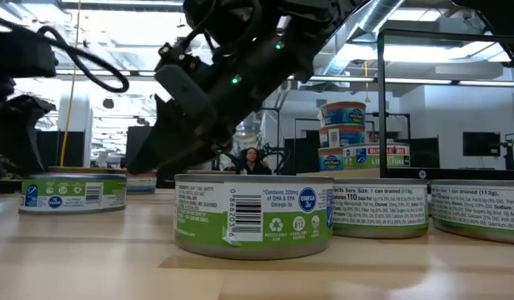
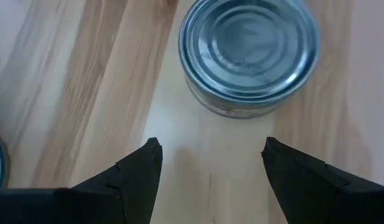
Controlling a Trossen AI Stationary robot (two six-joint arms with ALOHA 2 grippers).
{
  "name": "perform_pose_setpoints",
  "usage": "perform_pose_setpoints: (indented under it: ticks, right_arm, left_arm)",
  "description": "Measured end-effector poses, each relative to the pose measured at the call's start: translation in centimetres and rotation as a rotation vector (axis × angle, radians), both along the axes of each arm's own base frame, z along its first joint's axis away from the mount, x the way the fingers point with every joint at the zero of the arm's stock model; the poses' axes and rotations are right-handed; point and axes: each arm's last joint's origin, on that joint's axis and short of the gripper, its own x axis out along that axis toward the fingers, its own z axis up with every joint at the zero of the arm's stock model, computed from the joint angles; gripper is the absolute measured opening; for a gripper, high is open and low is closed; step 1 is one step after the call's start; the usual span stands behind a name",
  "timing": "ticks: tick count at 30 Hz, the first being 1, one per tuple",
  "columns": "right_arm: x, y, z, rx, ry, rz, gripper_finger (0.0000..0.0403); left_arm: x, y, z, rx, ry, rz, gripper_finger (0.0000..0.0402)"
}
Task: Stack canned seafood by type on shelf
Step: Stack the green tuna can on top of the other green tuna can on the shelf
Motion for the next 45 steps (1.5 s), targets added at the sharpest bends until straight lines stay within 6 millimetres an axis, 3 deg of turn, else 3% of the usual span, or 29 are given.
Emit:
perform_pose_setpoints:
  ticks: [12,26,35,45]
  right_arm:
    - [0.1,0.1,-0.1,-0.058,-0.006,0.057,0.0329]
    - [0.0,0.1,-0.1,-0.09,0.004,0.087,0.0329]
    - [-1.0,0.0,-1.2,-0.085,0.147,0.086,0.0329]
    - [-0.6,0.1,-0.7,-0.1,0.078,0.121,0.0329]
  left_arm:
    - [1.8,-1.0,-3.2,0.125,0.026,0.001,0.0265]
    - [3.7,-1.0,-3.1,0.209,-0.104,-0.047,0.0265]
    - [4.7,-0.6,-3.3,0.171,-0.099,-0.041,0.0265]
    - [6.3,-0.1,-2.7,0.242,-0.183,-0.094,0.0265]
